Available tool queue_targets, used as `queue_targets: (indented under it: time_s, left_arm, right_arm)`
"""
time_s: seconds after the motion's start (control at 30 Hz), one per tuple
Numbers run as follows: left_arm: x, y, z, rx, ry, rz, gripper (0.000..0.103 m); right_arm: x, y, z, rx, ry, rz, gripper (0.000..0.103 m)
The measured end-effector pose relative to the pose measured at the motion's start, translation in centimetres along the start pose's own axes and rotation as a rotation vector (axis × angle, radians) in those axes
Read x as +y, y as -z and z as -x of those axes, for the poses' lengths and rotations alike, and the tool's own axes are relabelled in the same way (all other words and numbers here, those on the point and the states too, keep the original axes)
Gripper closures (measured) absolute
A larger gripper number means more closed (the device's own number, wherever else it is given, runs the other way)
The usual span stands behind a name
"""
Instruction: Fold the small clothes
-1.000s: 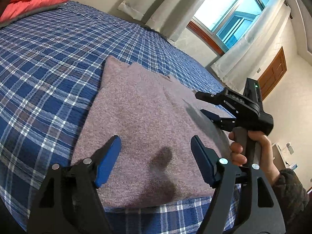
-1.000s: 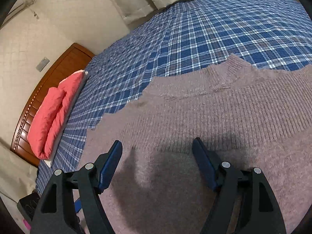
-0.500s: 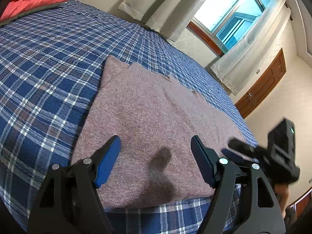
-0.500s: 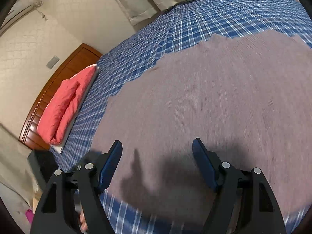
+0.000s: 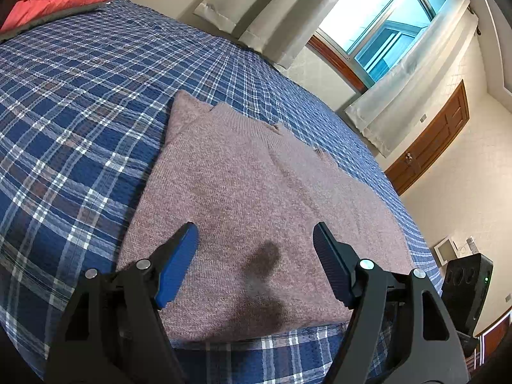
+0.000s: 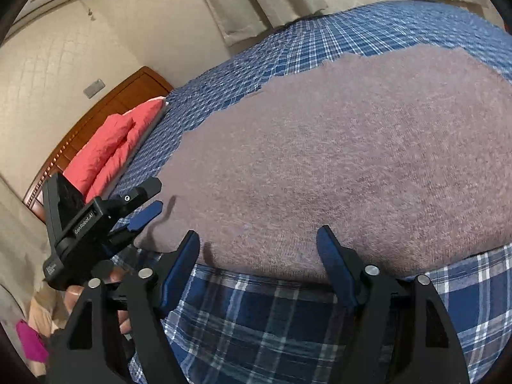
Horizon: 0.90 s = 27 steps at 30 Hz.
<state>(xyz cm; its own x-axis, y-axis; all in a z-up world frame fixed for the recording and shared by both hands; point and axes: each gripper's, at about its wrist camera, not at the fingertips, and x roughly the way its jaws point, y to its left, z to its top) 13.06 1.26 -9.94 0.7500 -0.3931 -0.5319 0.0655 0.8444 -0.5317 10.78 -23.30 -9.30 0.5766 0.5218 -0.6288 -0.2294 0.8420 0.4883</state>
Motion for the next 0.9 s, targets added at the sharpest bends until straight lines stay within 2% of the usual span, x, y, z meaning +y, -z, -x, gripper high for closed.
queue_targets:
  time_s: [0.1, 0.2, 0.33, 0.4, 0.5, 0.53, 0.57, 0.63, 0.7, 0.9]
  left_arm:
    - [0.1, 0.0, 0.1, -0.004, 0.012, 0.014, 0.029]
    - [0.8, -0.2, 1.0, -0.024, 0.031, 0.071, 0.030]
    - [1.4, -0.8, 3.3, -0.107, -0.029, 0.123, 0.029]
    - [1.9, -1.4, 3.9, -0.115, -0.073, 0.118, 0.030]
    - [2.7, -2.4, 4.1, -0.098, -0.114, 0.123, 0.030]
    - [3.1, -2.8, 4.0, -0.084, -0.105, 0.129, 0.030]
    - [3.4, -3.1, 3.6, -0.060, -0.084, 0.137, 0.030]
    - [4.4, -3.5, 1.9, 0.046, 0.006, 0.184, 0.035]
    - [5.0, -3.6, 0.5, 0.103, 0.032, 0.216, 0.040]
    - [4.2, -4.2, -1.3, 0.108, 0.013, 0.164, 0.050]
  right_arm:
    - [0.4, 0.1, -0.2, -0.004, 0.014, 0.027, 0.021]
    - [0.1, 0.1, -0.2, -0.009, 0.004, 0.025, 0.020]
    - [-0.1, 0.2, 0.0, -0.016, -0.014, 0.015, 0.020]
    - [-0.1, 0.2, 0.1, -0.019, -0.017, 0.013, 0.020]
    - [-0.1, 0.3, 0.1, -0.022, -0.025, 0.010, 0.019]
    - [-0.2, 0.3, 0.1, -0.023, -0.027, 0.009, 0.019]
    - [-0.2, 0.3, 0.1, -0.024, -0.028, 0.009, 0.019]
    - [-0.2, 0.3, 0.2, -0.025, -0.030, 0.010, 0.019]
    - [0.0, 0.4, 0.2, -0.028, -0.031, 0.008, 0.018]
    - [-0.1, 0.5, 0.2, -0.033, -0.041, 0.003, 0.018]
